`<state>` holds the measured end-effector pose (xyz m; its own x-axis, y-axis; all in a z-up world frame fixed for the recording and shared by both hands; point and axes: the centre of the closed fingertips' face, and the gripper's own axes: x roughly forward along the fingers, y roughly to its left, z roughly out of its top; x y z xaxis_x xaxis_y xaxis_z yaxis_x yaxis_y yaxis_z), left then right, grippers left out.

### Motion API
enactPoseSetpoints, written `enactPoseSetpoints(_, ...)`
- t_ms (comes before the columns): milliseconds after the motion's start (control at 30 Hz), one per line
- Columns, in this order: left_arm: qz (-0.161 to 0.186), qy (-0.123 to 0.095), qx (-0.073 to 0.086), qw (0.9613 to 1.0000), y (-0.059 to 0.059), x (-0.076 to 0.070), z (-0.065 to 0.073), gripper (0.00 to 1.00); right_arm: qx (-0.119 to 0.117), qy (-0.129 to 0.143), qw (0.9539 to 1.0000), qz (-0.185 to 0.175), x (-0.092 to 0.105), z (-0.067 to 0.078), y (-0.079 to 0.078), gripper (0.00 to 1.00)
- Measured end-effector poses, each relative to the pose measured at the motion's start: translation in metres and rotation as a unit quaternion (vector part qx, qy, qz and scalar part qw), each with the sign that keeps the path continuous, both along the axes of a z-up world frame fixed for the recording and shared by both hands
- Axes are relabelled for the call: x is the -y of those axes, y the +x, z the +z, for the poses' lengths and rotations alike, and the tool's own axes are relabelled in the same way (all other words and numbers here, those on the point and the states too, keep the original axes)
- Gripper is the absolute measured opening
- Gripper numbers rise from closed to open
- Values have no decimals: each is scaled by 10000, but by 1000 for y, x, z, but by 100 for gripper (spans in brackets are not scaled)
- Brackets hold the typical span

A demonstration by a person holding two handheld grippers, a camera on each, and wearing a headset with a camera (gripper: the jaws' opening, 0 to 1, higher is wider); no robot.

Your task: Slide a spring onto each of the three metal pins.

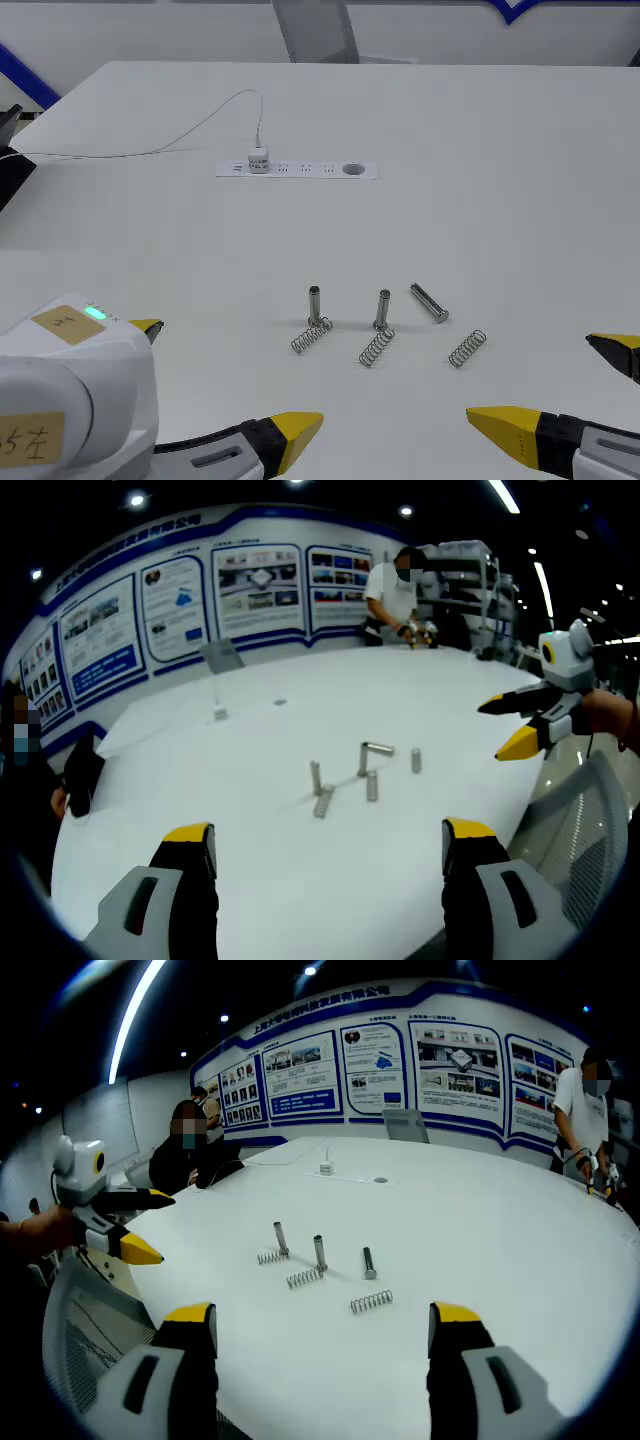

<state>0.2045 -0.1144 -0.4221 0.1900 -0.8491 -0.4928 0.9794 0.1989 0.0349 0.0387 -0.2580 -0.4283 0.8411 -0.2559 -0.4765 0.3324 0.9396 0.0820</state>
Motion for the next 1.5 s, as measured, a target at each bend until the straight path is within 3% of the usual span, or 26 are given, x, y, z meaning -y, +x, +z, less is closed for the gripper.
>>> enactPoseSetpoints(900, 9, -45, -52, 10000, 0, -2, 2, 94, -31, -8, 10000, 24, -3, 0, -3, 85)
enactPoseSetpoints(1500, -10, -80, -110, 9999, -1, 5, 0, 93, -150, -26, 9998, 127, 9, -5, 8, 80)
